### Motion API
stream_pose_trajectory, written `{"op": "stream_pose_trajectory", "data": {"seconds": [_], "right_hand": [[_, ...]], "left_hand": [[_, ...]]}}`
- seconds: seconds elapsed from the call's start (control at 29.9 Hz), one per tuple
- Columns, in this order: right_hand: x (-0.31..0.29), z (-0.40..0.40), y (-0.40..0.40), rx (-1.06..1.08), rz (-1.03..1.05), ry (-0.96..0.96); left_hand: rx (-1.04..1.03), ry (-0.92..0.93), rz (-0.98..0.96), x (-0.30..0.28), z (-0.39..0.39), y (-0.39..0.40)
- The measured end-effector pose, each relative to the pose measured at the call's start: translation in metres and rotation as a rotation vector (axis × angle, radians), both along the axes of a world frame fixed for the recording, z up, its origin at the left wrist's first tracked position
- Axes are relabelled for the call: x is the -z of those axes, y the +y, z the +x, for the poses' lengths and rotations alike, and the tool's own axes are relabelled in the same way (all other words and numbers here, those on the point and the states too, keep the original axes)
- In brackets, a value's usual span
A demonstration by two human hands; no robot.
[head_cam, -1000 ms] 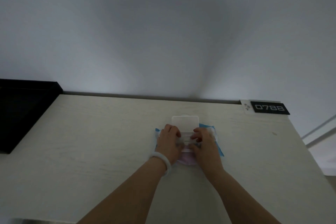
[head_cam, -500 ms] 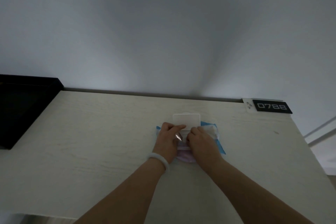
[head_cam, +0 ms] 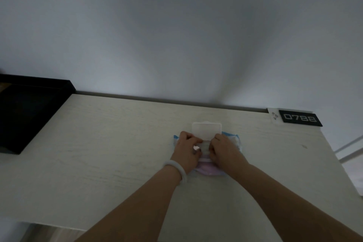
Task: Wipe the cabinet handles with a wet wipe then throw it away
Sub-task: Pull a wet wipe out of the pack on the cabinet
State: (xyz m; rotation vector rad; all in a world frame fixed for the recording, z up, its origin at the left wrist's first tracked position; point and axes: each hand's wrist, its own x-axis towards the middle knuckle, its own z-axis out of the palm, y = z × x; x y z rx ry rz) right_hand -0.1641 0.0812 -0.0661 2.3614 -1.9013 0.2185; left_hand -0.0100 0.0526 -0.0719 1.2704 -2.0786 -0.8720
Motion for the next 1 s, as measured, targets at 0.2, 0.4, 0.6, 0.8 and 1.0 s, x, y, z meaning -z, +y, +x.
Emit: {"op": "stream_pose_trajectory", "data": {"seconds": [0.2, 0.4, 0.6, 0.8, 1.0], "right_hand": [[-0.008, 0.008, 0.013, -0.143, 0.012, 0.140], [-0.015, 0.010, 0.004, -0.155, -0.001, 0.200], [-0.024, 0.007, 0.002, -0.195, 0.076, 0.249], [-0.016, 0.009, 0.003, -0.229, 0.082, 0.276], [-0.037, 0.010, -0.012, -0.145, 0.218, 0.151]], "left_hand": [[-0.011, -0.015, 0.008, 0.000, 0.000, 0.000], [-0.001, -0.015, 0.001, -0.001, -0.001, 0.001], [0.000, 0.001, 0.000, 0.002, 0.000, 0.000], [0.012, 0.019, -0.009, 0.004, -0.001, -0.002], [0.027, 0.000, 0.011, 0.003, -0.001, -0.004]]}}
